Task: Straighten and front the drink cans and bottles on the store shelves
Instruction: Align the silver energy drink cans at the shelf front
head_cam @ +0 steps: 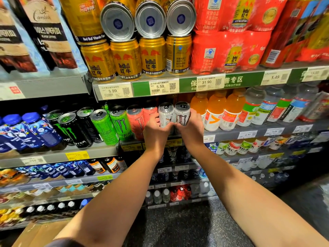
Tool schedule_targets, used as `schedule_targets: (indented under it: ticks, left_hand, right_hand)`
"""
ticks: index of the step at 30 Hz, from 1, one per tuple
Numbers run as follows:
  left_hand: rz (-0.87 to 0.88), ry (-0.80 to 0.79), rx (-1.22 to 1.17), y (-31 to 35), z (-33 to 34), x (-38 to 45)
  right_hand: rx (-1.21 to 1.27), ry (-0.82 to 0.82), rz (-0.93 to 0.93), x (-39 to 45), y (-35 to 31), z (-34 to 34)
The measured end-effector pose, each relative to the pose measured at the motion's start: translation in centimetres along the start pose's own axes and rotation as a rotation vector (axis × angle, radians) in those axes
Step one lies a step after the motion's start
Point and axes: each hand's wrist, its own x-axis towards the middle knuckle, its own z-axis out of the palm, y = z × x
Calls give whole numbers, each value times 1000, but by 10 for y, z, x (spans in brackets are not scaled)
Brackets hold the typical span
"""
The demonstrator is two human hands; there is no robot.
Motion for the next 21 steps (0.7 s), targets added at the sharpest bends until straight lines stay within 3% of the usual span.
schedule_targets:
  ticks: [11, 16, 21]
  left_hand:
    - [-4, 16, 14, -1, 1, -1]
    - [-5, 19, 6, -7, -1, -5]
    - [135, 34, 3, -15, -7, -14]
  right_hand:
    - [-35, 100, -47, -6, -4, 1]
    - [24, 20, -1, -10, -4, -3]
    - [59, 8, 97, -24, 2, -11]
